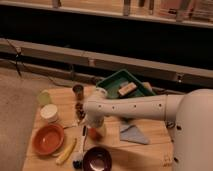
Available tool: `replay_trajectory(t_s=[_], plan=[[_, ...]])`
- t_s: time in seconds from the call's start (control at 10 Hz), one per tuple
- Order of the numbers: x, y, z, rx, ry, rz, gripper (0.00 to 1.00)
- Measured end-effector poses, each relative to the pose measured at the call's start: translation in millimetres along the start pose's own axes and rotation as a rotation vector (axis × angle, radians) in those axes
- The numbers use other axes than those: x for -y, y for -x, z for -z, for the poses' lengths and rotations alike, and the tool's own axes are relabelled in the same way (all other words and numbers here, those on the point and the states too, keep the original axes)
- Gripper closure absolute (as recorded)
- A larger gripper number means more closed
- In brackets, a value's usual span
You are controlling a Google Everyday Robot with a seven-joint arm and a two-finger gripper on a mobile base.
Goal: Place apple in purple bowl
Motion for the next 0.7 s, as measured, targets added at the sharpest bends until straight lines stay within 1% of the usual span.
replay_trajectory(t_s=[0.1,0.3,0.4,0.6,0.7], plan=[[-2.5,-4.1,-2.7,-0.011,0.014,-0.009,0.36],[-4.1,-8.4,-3.1,-0.026,0.02,-0.021,0.54],[-5.5,-9.8,-2.0,-0.034,0.022,-0.026,0.64],[-7.5,-11.8,0.5,-0.047,0.022,-0.034,0.82],[-7.8,-13.1,3.8,-0.057,0.021,-0.04,0.95]])
